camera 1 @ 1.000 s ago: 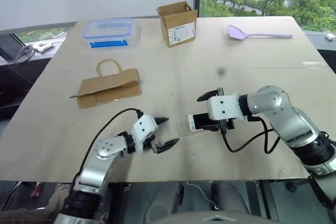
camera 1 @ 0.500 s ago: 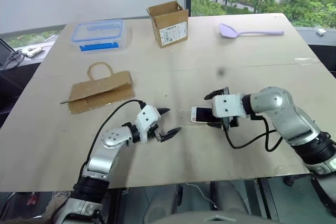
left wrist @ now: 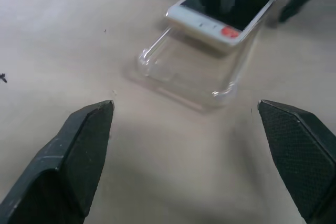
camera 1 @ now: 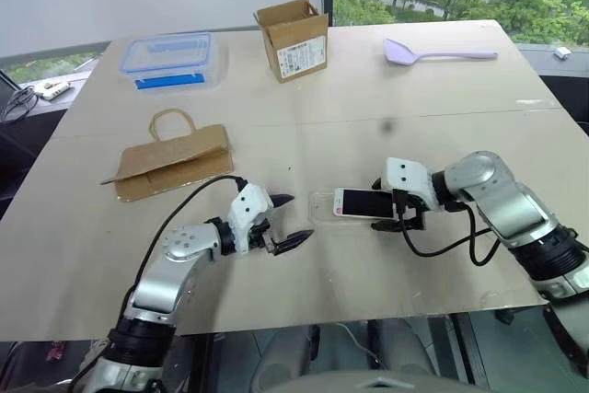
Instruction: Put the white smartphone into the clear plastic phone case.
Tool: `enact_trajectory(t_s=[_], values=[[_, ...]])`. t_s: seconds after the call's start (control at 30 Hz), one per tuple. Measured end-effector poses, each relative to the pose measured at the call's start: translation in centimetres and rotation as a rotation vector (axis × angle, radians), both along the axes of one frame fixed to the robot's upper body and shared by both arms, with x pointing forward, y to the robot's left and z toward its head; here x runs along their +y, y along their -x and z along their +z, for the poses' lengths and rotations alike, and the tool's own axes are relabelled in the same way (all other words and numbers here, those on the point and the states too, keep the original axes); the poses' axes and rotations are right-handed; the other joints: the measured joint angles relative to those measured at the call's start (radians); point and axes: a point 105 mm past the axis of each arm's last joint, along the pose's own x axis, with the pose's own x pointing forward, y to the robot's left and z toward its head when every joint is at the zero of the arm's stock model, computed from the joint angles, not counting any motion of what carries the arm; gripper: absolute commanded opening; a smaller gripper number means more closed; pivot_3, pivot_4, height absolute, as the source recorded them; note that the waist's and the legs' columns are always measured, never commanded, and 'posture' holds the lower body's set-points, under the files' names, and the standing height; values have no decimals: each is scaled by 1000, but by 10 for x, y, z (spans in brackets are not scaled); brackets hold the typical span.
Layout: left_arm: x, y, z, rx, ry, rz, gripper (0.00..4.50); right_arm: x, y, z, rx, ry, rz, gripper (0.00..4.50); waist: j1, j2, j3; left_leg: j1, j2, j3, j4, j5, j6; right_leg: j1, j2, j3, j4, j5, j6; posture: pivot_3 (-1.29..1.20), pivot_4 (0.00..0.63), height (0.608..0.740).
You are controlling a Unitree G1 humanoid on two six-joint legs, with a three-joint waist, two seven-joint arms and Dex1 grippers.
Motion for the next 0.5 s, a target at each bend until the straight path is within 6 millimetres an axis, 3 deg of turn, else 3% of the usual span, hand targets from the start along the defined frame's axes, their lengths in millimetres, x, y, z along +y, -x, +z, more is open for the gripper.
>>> enact_trajectory(t_s=[0.33, 0.5], values=[[28, 22, 23, 19, 27, -119, 4500, -10, -2, -1, -1, 30, 5, 4467, -5, 0, 1, 0, 0, 1, -1, 0, 0, 0, 0, 0, 0, 0, 0, 0, 150, 740], [31, 22, 21, 31, 33, -125, 4500, -8, -2, -2, -2, 19, 19, 2981, -6, 0, 1, 0, 0, 1, -1, 0, 0, 0, 0, 1, 0, 0, 0, 0, 150, 740]])
